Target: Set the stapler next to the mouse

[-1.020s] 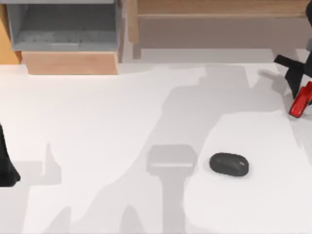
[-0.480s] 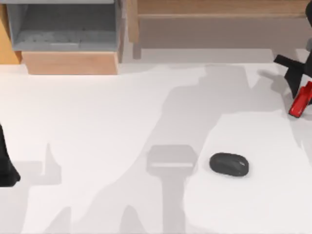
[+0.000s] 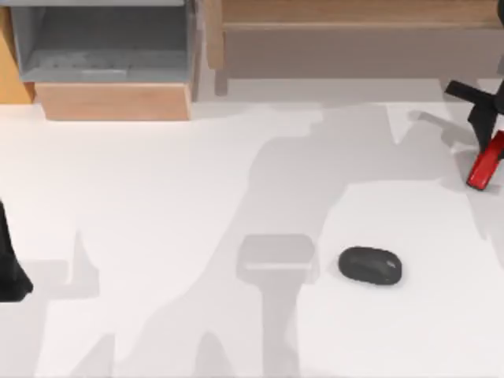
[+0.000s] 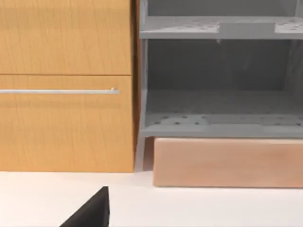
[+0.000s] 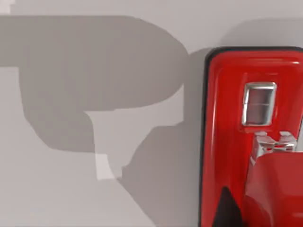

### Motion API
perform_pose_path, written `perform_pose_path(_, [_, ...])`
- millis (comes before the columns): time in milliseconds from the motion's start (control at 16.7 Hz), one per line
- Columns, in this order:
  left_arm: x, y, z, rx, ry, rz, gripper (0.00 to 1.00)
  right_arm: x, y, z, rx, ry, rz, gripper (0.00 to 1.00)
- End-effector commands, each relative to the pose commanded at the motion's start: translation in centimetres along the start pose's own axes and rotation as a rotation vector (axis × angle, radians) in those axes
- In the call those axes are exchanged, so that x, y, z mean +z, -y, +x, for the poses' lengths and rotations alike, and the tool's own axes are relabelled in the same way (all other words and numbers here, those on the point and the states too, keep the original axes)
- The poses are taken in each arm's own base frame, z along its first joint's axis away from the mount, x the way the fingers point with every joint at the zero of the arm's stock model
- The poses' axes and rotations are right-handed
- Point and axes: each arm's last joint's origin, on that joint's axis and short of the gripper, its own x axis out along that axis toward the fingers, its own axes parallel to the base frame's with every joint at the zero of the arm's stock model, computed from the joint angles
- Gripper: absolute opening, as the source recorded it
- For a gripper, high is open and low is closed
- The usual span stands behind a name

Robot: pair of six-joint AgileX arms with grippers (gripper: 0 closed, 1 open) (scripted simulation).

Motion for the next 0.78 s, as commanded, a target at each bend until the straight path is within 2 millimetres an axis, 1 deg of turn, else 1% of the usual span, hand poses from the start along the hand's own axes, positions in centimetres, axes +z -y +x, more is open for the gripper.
perform_pose_path(240, [0.0, 0.0, 0.0, 0.000, 0.000, 0.000, 1.00, 0.0, 0.0, -1.3, -0.001, -0.002, 0.000, 0.00])
perform_pose_path(540, [0.0, 0.0, 0.0, 0.000, 0.000, 0.000, 1.00, 0.0, 0.0, -1.0, -0.003, -0.006, 0.002, 0.00])
perform_pose_path(660, [0.0, 0.0, 0.0, 0.000, 0.000, 0.000, 1.00, -0.3, -0.4, -2.6, 0.013, 0.011, -0.011, 0.00])
perform_pose_path(780, [0.0, 0.0, 0.0, 0.000, 0.000, 0.000, 1.00, -0.9, -0.9, -4.7, 0.028, 0.029, -0.030, 0.00])
